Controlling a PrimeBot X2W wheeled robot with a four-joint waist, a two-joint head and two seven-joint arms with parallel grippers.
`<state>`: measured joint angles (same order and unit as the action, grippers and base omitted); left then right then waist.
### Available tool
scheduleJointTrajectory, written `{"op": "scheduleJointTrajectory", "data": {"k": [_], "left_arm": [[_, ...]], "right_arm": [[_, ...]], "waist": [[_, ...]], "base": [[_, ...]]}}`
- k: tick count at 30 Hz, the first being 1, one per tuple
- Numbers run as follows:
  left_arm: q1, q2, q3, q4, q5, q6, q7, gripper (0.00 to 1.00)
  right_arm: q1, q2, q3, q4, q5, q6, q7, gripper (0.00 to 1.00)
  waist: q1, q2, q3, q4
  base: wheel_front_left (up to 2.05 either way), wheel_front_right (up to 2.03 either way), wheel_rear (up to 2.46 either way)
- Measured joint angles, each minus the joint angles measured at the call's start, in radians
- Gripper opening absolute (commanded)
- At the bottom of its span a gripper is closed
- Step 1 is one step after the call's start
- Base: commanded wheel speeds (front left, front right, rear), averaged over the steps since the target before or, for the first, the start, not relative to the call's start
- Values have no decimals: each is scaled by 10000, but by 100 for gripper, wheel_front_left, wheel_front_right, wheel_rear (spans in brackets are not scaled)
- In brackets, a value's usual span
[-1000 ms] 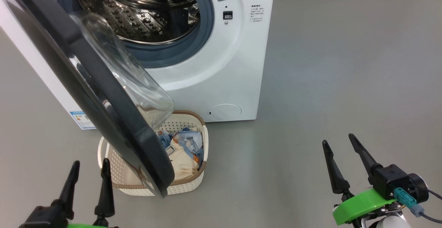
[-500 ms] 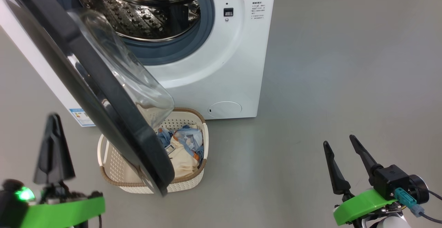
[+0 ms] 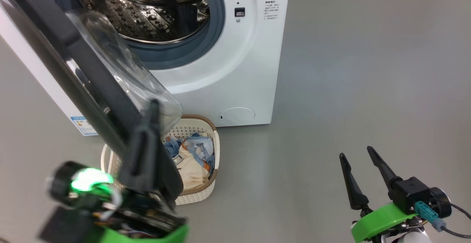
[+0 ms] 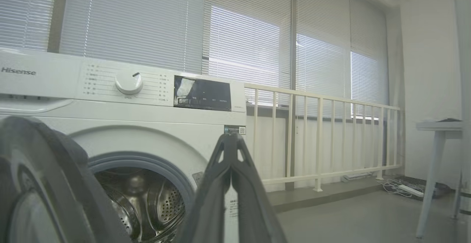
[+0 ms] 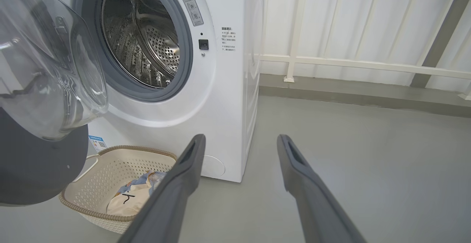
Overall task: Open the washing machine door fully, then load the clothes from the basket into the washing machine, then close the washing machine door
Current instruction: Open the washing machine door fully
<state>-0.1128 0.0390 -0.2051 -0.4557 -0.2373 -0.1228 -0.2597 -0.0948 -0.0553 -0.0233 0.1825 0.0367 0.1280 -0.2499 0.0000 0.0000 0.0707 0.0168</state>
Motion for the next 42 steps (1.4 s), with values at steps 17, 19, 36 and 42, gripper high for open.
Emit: {"op": "scheduleJointTrajectory", "data": {"k": [17,19,36,42], "left_arm": [[150,77,-2412,2769,-366,-52,4,0],[161,79,-2303,3118,-456,-52,4,0],[166,79,-1440,4508,-681,-52,13,0],[161,77,-1367,4552,-711,-48,13,0]], "right_arm": [[-81,-113,341,272,104,0,0,100],[-102,-125,387,274,104,0,0,100],[-325,-245,385,316,180,0,0,100],[-349,-240,382,359,180,0,0,100]], "waist": [[0,0,209,-251],[0,0,273,-286],[1,0,701,-602],[0,0,721,-501]], "base": [[0,0,0],[0,0,0],[0,0,0],[0,0,0]]}}
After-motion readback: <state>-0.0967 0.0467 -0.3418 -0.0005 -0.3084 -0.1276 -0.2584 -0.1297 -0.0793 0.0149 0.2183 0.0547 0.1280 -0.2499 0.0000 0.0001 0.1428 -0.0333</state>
